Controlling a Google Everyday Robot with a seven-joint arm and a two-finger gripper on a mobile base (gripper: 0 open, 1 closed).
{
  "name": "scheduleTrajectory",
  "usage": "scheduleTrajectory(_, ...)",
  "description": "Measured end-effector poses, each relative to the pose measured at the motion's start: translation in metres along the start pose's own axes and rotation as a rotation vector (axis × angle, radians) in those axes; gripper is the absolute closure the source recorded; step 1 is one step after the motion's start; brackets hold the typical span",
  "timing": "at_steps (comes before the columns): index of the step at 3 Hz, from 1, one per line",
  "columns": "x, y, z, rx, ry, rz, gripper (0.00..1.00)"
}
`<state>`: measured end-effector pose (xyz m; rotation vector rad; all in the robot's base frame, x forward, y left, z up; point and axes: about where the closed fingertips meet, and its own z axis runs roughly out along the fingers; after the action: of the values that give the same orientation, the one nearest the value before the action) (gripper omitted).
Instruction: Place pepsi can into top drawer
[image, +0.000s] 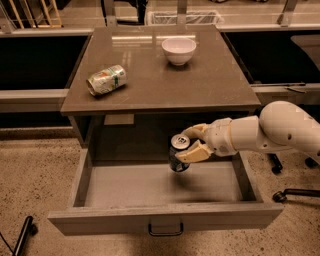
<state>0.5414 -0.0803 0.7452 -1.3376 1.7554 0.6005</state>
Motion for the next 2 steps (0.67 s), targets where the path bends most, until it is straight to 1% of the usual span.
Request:
scheduleTrajectory(1, 0.014, 0.005, 0.012, 0.018, -0.034, -0.005, 1.00)
scheduleTrajectory(2, 0.034, 0.007, 0.024, 0.052, -0.058, -0.002, 1.00)
